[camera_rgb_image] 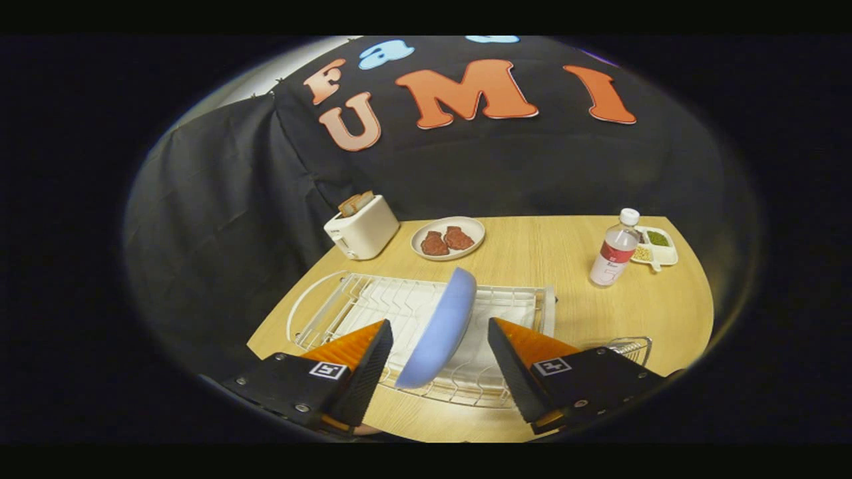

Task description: Take the plate from the dish rack, then take the spoon from the basket and place it into the plate.

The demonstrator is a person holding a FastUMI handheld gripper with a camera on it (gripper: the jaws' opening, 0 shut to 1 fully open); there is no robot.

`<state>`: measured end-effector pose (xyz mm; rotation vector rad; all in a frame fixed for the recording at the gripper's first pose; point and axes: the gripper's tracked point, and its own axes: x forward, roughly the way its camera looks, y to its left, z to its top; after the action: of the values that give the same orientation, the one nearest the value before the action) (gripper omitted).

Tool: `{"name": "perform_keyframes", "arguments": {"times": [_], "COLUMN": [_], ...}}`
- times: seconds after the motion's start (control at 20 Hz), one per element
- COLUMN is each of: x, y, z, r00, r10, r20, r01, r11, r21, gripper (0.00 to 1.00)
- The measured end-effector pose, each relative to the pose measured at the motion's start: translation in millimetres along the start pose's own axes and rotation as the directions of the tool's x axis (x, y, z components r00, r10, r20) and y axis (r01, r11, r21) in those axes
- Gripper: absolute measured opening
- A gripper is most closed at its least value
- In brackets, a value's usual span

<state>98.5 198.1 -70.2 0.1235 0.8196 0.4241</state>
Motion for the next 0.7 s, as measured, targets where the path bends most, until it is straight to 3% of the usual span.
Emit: {"name": "perform_keyframes", "arguments": {"times": [0.5, 0.7], "x": [40.8, 43.6], "y": [-3.4, -6.5], "z": [-24.9, -28.8], "r00": [0.979, 0.966], "r10": [-0.137, -0.196], "r20": [-0.153, -0.167], "r01": [0.13, 0.181], "r11": [0.99, 0.978], "r21": [-0.057, -0.101], "gripper": [0.58, 0.55]}}
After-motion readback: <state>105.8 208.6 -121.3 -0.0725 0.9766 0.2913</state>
